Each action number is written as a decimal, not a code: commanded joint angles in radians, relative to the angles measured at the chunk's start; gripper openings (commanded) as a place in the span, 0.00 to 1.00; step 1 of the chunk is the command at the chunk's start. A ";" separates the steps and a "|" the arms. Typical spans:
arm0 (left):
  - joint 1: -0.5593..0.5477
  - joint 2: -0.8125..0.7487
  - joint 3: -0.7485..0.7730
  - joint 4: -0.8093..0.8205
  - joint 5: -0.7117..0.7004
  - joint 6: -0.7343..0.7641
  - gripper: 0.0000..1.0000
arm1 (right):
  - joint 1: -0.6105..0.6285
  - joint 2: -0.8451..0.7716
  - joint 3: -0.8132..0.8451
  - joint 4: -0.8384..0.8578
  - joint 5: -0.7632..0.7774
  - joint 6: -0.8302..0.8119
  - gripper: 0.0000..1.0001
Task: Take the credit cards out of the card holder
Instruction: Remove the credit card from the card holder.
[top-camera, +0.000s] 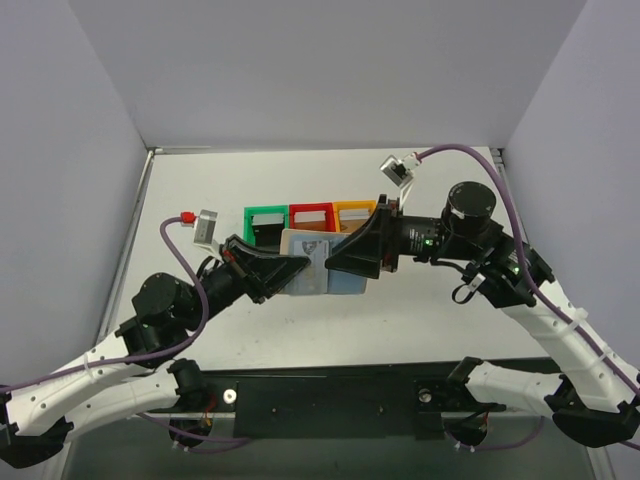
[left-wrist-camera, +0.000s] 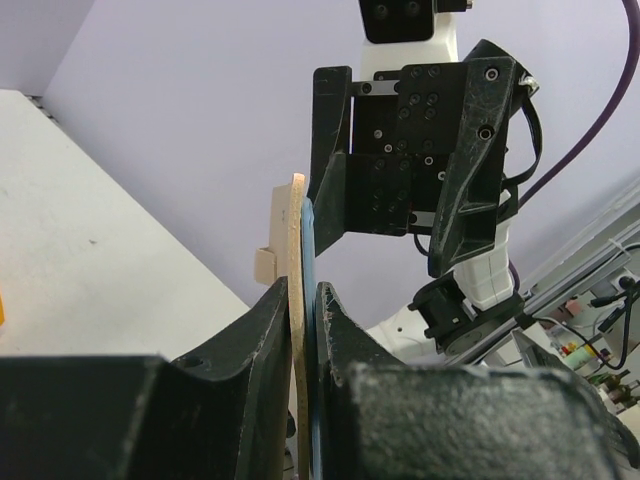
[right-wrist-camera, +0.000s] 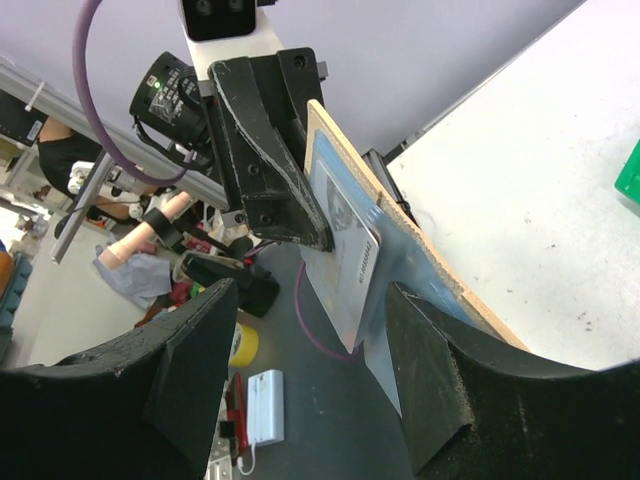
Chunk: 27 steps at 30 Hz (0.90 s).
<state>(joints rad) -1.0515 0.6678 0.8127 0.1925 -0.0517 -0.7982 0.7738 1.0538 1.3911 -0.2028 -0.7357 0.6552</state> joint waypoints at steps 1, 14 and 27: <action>0.004 -0.008 -0.007 0.131 -0.010 -0.035 0.00 | 0.002 -0.009 -0.007 0.108 0.002 0.040 0.56; 0.004 -0.014 -0.007 0.137 -0.023 -0.019 0.00 | 0.005 0.018 -0.014 0.138 -0.028 0.081 0.56; 0.004 -0.008 -0.007 0.162 -0.046 0.001 0.00 | 0.015 0.025 -0.018 0.152 -0.041 0.100 0.56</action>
<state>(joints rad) -1.0515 0.6670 0.7925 0.2546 -0.0841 -0.8078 0.7807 1.0801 1.3815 -0.1154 -0.7490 0.7414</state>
